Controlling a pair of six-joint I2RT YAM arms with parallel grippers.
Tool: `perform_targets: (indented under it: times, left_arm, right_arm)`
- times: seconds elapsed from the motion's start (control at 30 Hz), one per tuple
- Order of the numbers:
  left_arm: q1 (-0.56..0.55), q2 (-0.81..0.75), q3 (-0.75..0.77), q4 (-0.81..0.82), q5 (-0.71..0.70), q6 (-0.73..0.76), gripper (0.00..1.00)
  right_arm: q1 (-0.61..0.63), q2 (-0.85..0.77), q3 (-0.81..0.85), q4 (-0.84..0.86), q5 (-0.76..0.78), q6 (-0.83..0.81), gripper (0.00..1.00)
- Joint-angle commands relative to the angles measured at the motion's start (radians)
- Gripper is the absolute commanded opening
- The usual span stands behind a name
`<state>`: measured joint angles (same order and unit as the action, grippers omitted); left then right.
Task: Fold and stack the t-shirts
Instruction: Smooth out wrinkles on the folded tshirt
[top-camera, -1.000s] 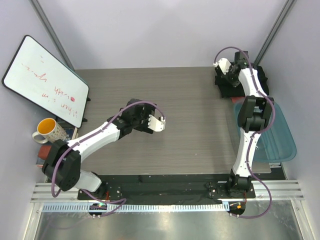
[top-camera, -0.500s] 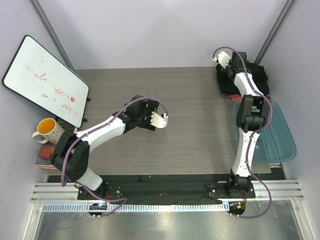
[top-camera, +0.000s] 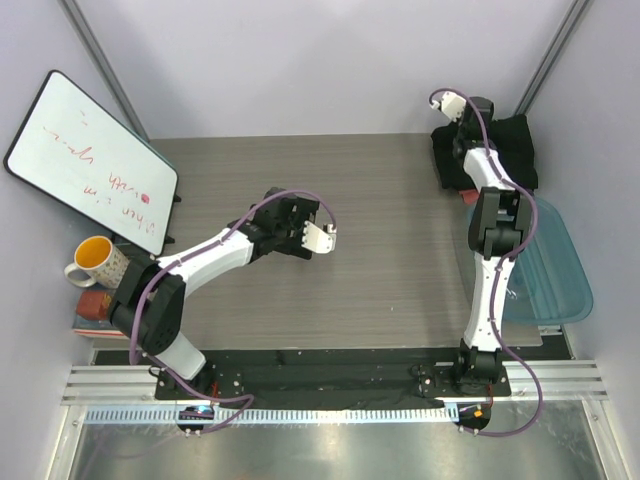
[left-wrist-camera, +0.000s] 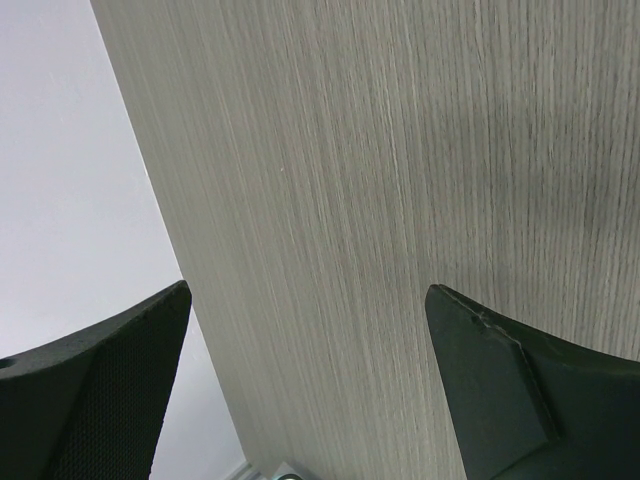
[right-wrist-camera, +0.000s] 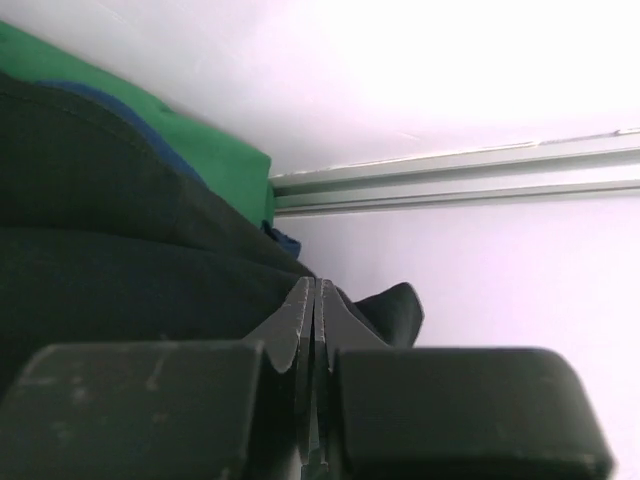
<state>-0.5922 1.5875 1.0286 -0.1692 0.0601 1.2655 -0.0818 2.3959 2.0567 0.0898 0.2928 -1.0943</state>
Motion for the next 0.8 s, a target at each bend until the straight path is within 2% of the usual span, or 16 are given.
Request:
perform_targets:
  times: [0.0,0.07,0.1,0.13,0.2,0.23,0.33,0.57,0.67,0.77]
  left_arm:
    - [0.009,-0.004,0.036,0.02,0.032,-0.003,1.0]
    - [0.011,-0.006,0.034,0.019,0.033,-0.006,1.0]
    - [0.012,-0.006,0.033,0.02,0.035,-0.005,1.0]
    - [0.011,-0.006,0.033,0.019,0.035,-0.003,1.0]
    - [0.012,-0.006,0.036,0.017,0.035,-0.005,1.0]
    - [0.014,-0.006,0.036,0.019,0.037,-0.002,1.0]
    - [0.015,-0.003,0.041,0.017,0.04,0.003,1.0]
    - [0.017,-0.011,0.044,0.002,0.034,0.011,1.0]
    - [0.017,-0.012,0.047,-0.003,0.03,0.014,1.0]
    - [0.019,-0.011,0.047,-0.003,0.029,0.008,1.0]
  right_arm:
    - [0.011,-0.061,0.049,0.062,-0.005,0.082,0.05]
    - [0.013,-0.096,0.092,-0.149,-0.088,0.17,0.05]
    - [0.011,-0.101,0.139,-0.236,-0.23,0.188,0.05]
    - [0.011,-0.106,0.164,-0.428,-0.278,0.186,0.05]
    - [0.011,-0.118,0.192,-0.565,-0.444,0.185,0.05]
    - [0.013,-0.116,0.192,-0.655,-0.469,0.182,0.03]
    - [0.011,-0.101,0.192,-0.766,-0.535,0.192,0.01]
    - [0.011,-0.037,0.207,-0.727,-0.526,0.224,0.01]
    - [0.017,-0.033,0.198,-0.618,-0.46,0.244,0.01]
    - [0.024,-0.095,0.11,-0.414,-0.409,0.277,0.01]
